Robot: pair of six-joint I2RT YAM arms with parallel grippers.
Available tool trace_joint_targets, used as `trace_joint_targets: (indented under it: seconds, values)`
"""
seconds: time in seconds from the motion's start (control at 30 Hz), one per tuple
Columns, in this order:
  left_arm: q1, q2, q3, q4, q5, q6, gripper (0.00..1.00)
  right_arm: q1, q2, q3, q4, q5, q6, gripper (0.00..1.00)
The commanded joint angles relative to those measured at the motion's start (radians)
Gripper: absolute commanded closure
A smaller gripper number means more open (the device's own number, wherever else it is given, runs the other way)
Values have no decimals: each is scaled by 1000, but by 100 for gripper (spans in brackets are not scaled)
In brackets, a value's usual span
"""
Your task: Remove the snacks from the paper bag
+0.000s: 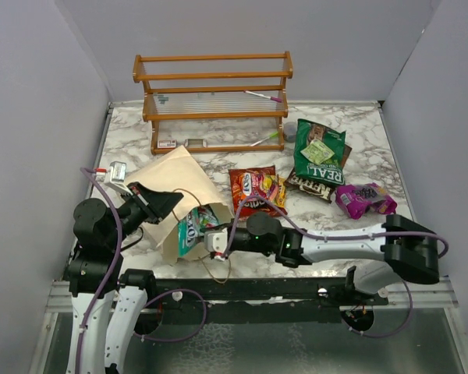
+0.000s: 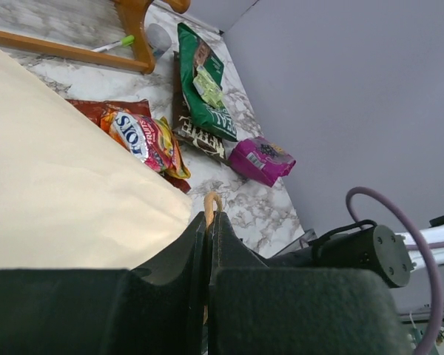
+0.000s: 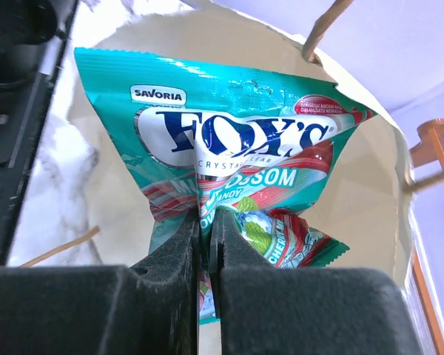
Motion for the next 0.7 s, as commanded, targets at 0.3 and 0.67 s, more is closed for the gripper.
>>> trace_joint_targets:
  seconds: [0.3,0.67]
  values:
    - [-1,85,104,115,-16,-27,100,2,-580,-68,-364,-147,55,99]
    - [-1,307,317,237,-9,-74,100,3,-802,-114,-302,499,150,99]
